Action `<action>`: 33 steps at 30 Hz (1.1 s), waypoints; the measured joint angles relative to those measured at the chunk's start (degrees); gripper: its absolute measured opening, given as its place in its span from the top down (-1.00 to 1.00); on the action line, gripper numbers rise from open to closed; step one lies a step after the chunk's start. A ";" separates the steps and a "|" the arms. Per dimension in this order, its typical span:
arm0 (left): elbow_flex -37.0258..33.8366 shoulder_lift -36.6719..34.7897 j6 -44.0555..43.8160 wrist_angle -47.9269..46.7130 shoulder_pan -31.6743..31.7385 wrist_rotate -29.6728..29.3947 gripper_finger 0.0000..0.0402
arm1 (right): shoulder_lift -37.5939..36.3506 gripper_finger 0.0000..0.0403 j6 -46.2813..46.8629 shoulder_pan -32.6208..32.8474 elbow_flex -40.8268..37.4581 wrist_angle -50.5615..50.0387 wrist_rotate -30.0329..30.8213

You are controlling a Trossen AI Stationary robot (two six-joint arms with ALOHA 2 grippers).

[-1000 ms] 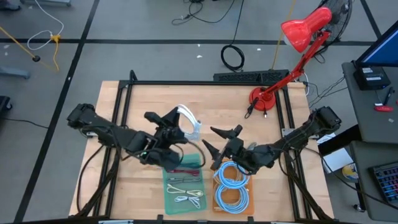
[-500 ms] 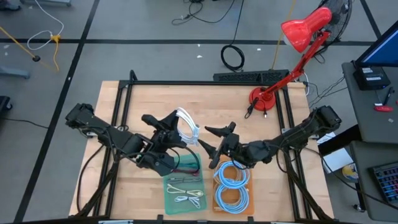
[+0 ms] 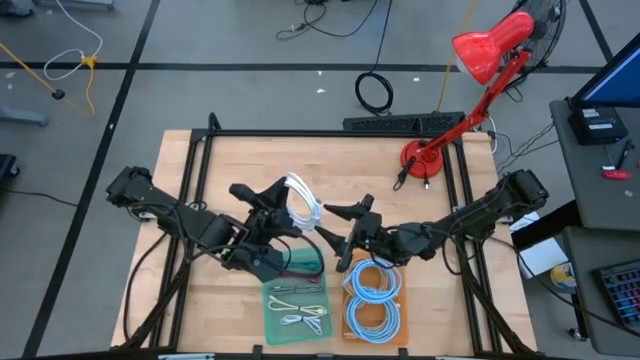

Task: Pick & Place USB Port
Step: Put the white video cable into the orange bin

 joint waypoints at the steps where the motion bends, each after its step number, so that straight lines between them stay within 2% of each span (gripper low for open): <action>1: 0.00 0.01 -0.07 0.00 0.04 -0.03 0.83 | 0.28 -0.27 0.02 -0.23 0.00 0.30 -0.10; 7: 0.00 0.03 -0.45 0.02 0.03 -0.10 0.83 | 0.48 -0.27 2.19 -2.12 -0.02 0.09 -4.46; 17: 0.00 0.03 -1.54 -0.13 -0.08 0.95 0.83 | 1.38 -0.24 1.60 -3.09 -0.02 0.43 -4.38; 21: 0.00 0.03 -1.98 -0.16 -0.08 3.25 0.83 | 1.62 -0.11 1.74 -3.71 -0.04 0.20 -4.63; 33: 0.00 0.03 -1.92 -0.87 -0.21 2.86 0.80 | 1.57 0.39 0.83 -3.97 -0.02 -0.56 -4.40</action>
